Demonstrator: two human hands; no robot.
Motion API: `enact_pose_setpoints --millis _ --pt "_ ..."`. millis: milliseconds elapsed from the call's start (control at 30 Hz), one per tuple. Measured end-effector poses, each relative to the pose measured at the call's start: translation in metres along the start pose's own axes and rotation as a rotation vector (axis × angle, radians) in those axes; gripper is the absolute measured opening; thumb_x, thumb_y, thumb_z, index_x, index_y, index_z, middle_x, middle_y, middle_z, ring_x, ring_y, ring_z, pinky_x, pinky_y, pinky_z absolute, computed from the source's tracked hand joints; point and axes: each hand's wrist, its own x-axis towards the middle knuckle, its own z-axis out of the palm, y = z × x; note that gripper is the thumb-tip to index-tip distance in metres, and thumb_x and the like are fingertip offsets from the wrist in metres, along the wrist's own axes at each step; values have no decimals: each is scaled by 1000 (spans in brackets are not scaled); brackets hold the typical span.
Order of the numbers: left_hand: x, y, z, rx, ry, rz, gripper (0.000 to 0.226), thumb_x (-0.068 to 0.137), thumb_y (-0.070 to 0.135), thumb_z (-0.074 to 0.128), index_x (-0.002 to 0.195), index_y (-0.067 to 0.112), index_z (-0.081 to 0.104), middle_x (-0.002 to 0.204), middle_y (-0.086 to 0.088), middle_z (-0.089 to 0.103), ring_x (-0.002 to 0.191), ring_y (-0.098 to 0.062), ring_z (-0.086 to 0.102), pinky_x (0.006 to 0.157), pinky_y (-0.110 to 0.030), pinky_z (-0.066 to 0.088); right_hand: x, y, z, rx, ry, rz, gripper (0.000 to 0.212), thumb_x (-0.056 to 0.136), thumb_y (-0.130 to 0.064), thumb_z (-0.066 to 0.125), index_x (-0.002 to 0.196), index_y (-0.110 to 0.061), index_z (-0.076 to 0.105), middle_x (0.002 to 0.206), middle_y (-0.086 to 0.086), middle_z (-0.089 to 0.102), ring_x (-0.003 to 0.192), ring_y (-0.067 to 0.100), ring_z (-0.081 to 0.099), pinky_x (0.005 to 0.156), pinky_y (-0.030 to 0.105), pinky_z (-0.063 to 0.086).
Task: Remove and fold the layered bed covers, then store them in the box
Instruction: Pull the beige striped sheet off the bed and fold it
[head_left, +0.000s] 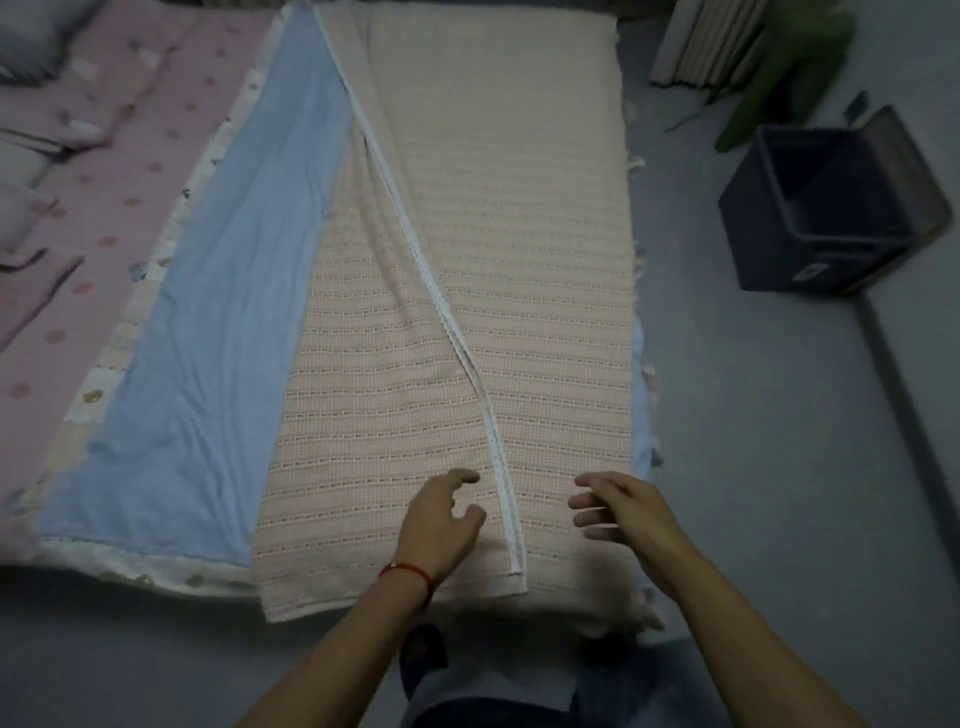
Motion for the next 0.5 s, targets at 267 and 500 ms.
enact_pose_setpoints --millis 267,500 --pt "66 220 102 -151 283 136 26 87 13 60 108 27 69 106 15 66 97 -2 60 82 -23 52 68 -92 -165 176 -76 -218 22 104 -14 50 106 -4 69 92 20 75 75 26 68 70 34 56" --pt "111 399 196 -195 314 109 9 94 26 63 103 31 65 101 14 66 96 -2 62 80 -17 50 103 -165 -363 -259 -43 -439 20 100 -18 55 108 -27 72 104 -6 72 95 14 67 82 35 58"
